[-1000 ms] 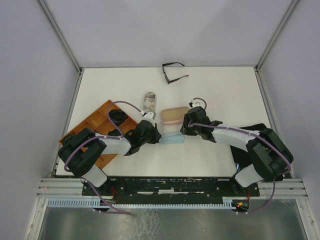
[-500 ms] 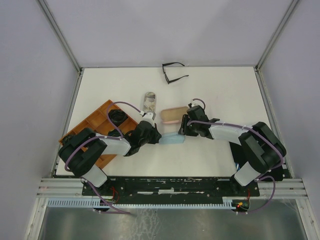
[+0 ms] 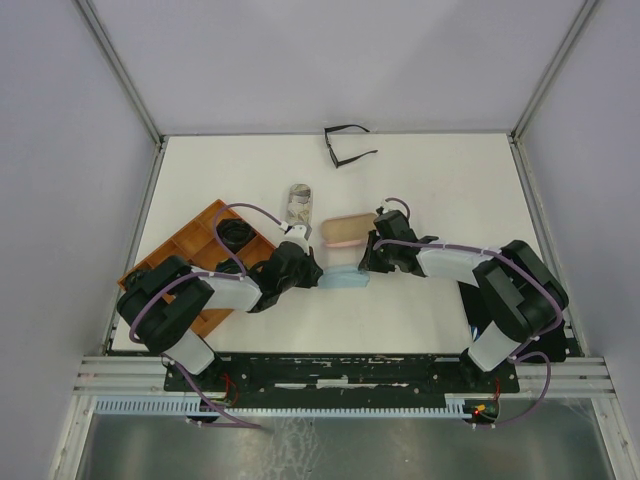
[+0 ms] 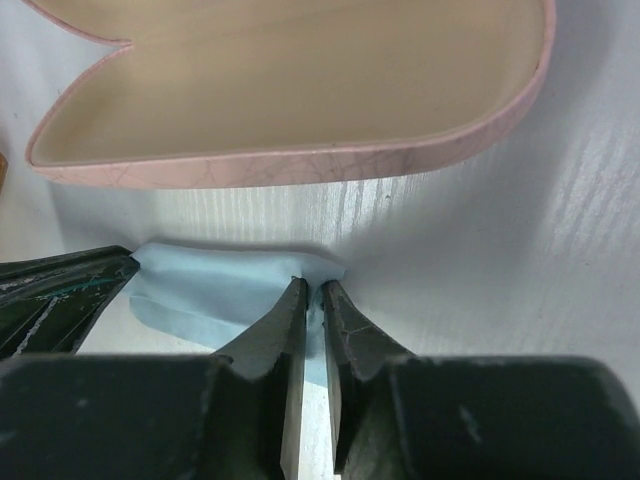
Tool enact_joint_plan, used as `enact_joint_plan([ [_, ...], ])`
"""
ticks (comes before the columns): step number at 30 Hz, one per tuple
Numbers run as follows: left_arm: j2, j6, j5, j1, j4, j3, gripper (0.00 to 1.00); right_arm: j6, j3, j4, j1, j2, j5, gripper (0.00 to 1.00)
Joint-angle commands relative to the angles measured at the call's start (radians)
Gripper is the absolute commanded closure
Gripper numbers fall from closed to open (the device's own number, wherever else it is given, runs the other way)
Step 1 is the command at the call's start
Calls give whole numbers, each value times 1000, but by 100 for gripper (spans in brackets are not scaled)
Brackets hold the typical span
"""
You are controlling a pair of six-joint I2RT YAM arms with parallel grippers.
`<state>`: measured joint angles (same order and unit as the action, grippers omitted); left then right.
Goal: Organize the sunglasses
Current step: Pick up the glasses cleaning cloth from the center of the board.
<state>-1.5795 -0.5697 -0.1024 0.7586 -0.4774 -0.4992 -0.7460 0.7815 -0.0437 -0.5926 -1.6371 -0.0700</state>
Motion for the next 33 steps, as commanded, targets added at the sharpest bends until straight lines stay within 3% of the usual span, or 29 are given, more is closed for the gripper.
enact_joint_plan([
  [1,-10,48,-8,-5,13,12,97,-7,15,44,4,-5,-11,85],
  [7,-9,48,-4,-6,14,9,97,2,-5,75,5,25,-7,100],
  [33,80,44,34,-6,47,-51,97,55,-45,39,5,214,101,100],
])
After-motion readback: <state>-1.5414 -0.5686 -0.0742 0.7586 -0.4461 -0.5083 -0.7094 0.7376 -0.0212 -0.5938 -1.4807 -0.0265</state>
